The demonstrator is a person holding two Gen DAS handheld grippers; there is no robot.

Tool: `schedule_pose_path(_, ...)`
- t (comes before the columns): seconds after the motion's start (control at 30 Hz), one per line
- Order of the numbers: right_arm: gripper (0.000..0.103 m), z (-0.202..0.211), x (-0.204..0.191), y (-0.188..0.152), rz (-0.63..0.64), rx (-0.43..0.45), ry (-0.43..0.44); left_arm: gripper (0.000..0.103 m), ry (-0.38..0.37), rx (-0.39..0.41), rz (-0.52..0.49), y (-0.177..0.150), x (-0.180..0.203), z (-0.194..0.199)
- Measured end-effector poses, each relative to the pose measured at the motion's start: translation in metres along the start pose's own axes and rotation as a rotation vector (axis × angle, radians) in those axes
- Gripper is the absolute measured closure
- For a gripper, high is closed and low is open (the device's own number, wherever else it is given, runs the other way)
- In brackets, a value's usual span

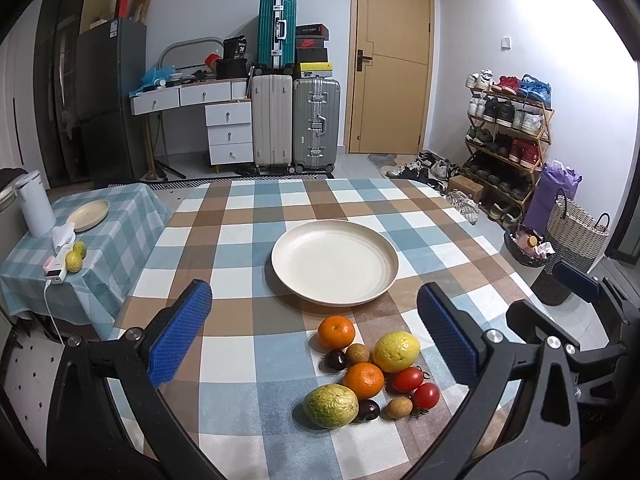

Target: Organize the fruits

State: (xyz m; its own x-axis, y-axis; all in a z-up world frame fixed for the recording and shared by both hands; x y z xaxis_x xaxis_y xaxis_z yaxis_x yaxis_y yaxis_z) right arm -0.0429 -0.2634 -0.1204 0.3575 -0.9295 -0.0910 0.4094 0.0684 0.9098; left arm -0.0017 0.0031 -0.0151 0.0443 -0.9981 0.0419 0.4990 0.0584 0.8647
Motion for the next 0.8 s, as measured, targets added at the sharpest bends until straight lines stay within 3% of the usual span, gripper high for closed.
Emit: schedule_pose_path(0.8, 0.000, -0.0038, 0.0042, -0.0026, -0.032, -0.014, -0.001, 0.000, -0.002, -0.002, 0.001, -0.0004, -0.0008, -0.0015)
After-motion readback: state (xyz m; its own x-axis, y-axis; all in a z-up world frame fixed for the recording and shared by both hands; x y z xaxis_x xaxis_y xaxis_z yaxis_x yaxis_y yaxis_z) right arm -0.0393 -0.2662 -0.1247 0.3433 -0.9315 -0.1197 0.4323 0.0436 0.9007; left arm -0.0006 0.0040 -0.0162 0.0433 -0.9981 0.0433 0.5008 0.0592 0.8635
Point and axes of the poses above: each gripper's, at about its wrist camera, not at the fingertips, and z roughly against the way its jaws point, x to its right, y to its top, the point moved 1 cm from there along -z, roughly the way its jaws point
